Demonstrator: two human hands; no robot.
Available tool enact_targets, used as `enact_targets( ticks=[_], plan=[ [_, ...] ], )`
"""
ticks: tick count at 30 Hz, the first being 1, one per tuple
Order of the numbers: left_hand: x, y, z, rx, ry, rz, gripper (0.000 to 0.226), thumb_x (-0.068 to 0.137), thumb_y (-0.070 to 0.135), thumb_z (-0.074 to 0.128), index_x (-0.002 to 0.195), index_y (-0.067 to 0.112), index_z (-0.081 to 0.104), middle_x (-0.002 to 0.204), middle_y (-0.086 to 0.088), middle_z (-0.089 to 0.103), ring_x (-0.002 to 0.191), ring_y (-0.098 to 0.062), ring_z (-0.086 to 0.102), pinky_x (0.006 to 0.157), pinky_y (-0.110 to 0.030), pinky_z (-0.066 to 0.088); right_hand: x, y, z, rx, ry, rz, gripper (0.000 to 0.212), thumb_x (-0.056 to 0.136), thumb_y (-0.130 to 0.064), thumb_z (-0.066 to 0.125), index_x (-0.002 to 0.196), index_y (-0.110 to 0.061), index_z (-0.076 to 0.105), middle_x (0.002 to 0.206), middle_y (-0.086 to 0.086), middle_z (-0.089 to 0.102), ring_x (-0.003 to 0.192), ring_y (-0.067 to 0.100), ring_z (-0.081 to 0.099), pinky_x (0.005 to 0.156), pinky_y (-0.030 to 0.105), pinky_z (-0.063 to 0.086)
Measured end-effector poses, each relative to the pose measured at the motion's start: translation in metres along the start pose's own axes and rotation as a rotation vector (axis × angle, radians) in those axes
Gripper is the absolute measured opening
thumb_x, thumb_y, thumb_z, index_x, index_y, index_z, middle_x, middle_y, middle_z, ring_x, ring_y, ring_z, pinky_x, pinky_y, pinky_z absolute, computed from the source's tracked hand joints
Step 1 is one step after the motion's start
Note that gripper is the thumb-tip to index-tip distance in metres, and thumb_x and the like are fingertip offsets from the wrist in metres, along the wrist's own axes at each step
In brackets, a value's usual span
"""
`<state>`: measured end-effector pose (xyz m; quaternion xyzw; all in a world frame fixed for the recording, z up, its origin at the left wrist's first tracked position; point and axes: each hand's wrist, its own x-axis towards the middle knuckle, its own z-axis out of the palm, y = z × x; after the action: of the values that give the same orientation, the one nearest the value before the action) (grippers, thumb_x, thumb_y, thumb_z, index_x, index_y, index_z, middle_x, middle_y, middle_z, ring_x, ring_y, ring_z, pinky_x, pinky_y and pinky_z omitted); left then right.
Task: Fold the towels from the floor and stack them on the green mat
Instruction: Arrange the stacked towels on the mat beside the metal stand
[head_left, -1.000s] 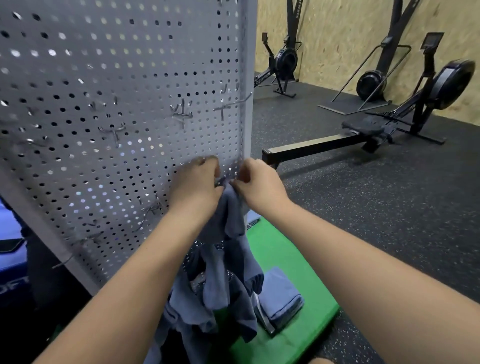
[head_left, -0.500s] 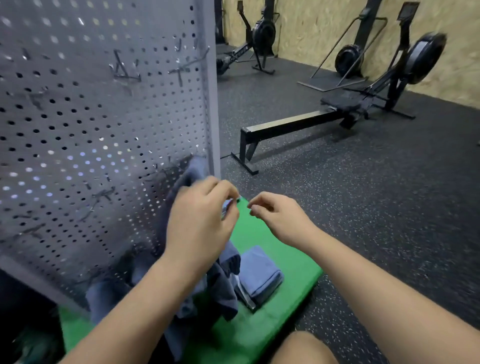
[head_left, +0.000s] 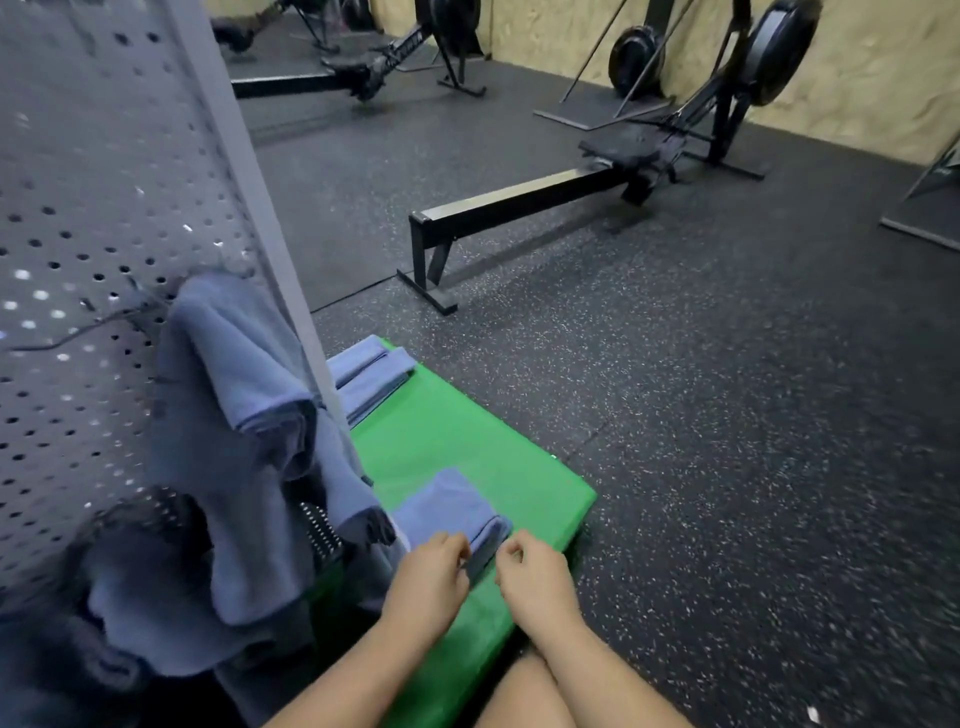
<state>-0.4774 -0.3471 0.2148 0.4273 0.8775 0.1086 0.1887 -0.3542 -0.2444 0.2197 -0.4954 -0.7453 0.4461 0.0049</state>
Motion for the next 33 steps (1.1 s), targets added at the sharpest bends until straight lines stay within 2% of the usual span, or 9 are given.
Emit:
enact_targets(
  ticks=[6, 12, 14, 16, 18, 23, 27, 30, 33],
  plan=[
    [0.045, -0.038, 0.056, 0.161, -0.093, -0.015, 0.036, 0.086, 0.024, 0.066, 0.12, 0.027, 0.054, 0.126, 0.001, 0.056, 0.118, -0.031, 0.059, 0.086, -0.046, 0.051, 0.016, 0.01, 0.012, -0.022, -0.045, 0.023, 0.026, 0.081, -0.03, 0.045, 0.081, -0.012, 0.063, 0.077, 0.006, 0.075, 0.077, 0.03, 0.071, 0.074, 0.042, 0.06],
    [0.082, -0.069, 0.108, 0.249, -0.105, 0.008, 0.068, 0.042, 0.018, 0.095, 0.094, 0.028, 0.052, 0.09, 0.0, 0.056, 0.074, -0.028, 0.062, 0.05, -0.038, 0.044, 0.017, -0.001, 0.019, -0.036, -0.066, -0.013, 0.024, 0.081, -0.032, 0.044, 0.084, -0.014, 0.06, 0.084, 0.006, 0.075, 0.082, 0.034, 0.068, 0.072, 0.04, 0.057],
    [0.082, -0.061, 0.092, 0.274, -0.129, -0.001, 0.061, 0.057, 0.012, 0.092, 0.098, 0.026, 0.049, 0.095, -0.001, 0.057, 0.082, -0.031, 0.064, 0.056, -0.043, 0.042, 0.015, -0.004, 0.018, -0.062, -0.071, -0.009, 0.019, 0.084, -0.029, 0.047, 0.085, -0.015, 0.06, 0.085, 0.004, 0.073, 0.083, 0.032, 0.066, 0.071, 0.039, 0.052],
    [0.083, -0.055, 0.078, 0.245, -0.111, -0.017, 0.04, 0.078, 0.011, 0.075, 0.102, 0.023, 0.046, 0.107, -0.005, 0.06, 0.099, -0.035, 0.064, 0.067, -0.046, 0.041, 0.014, -0.005, 0.017, -0.065, -0.063, -0.009, 0.016, 0.086, -0.028, 0.049, 0.085, -0.016, 0.06, 0.086, 0.003, 0.073, 0.084, 0.031, 0.066, 0.072, 0.039, 0.051],
    [0.082, -0.05, 0.064, 0.142, -0.075, -0.038, 0.023, 0.083, 0.011, 0.059, 0.098, 0.022, 0.045, 0.11, -0.007, 0.064, 0.106, -0.036, 0.062, 0.074, -0.046, 0.043, 0.015, -0.004, 0.018, -0.061, -0.056, 0.011, 0.015, 0.088, -0.026, 0.049, 0.085, -0.016, 0.061, 0.085, 0.002, 0.073, 0.083, 0.03, 0.066, 0.072, 0.039, 0.052],
    [0.077, -0.043, 0.04, -0.169, 0.167, -0.084, 0.015, 0.078, 0.017, 0.063, 0.089, 0.022, 0.053, 0.088, -0.002, 0.064, 0.085, -0.032, 0.059, 0.068, -0.041, 0.04, 0.019, -0.002, 0.018, 0.028, -0.004, 0.072, 0.016, 0.094, -0.025, 0.055, 0.086, -0.016, 0.066, 0.088, 0.001, 0.075, 0.088, 0.029, 0.067, 0.078, 0.038, 0.053],
    [0.059, -0.028, 0.015, -0.421, 0.276, -0.055, 0.024, 0.073, 0.013, 0.07, 0.079, 0.026, 0.051, 0.074, 0.007, 0.058, 0.071, -0.021, 0.053, 0.065, -0.038, 0.04, 0.02, -0.006, 0.016, 0.41, -0.039, 0.203, 0.042, 0.087, -0.06, 0.068, 0.087, -0.018, 0.066, 0.082, -0.002, 0.072, 0.085, 0.025, 0.071, 0.077, 0.039, 0.057],
    [0.031, -0.009, -0.01, -0.459, 0.278, -0.01, 0.022, 0.075, 0.014, 0.07, 0.08, 0.026, 0.052, 0.074, 0.009, 0.058, 0.07, -0.01, 0.05, 0.064, -0.029, 0.04, 0.022, -0.014, 0.013, 0.687, -0.118, 0.209, 0.05, 0.098, -0.062, 0.065, 0.111, -0.014, 0.071, 0.099, 0.0, 0.075, 0.087, 0.015, 0.07, 0.068, 0.028, 0.054],
    [0.001, 0.004, -0.027, -0.448, 0.266, 0.065, 0.021, 0.077, 0.019, 0.07, 0.084, 0.03, 0.054, 0.08, 0.011, 0.059, 0.074, -0.006, 0.053, 0.065, -0.024, 0.039, 0.023, -0.014, 0.007, 0.802, -0.135, 0.221, 0.068, 0.092, -0.066, 0.071, 0.126, -0.008, 0.071, 0.119, 0.011, 0.078, 0.085, 0.013, 0.07, 0.058, 0.019, 0.053]
  ],
)
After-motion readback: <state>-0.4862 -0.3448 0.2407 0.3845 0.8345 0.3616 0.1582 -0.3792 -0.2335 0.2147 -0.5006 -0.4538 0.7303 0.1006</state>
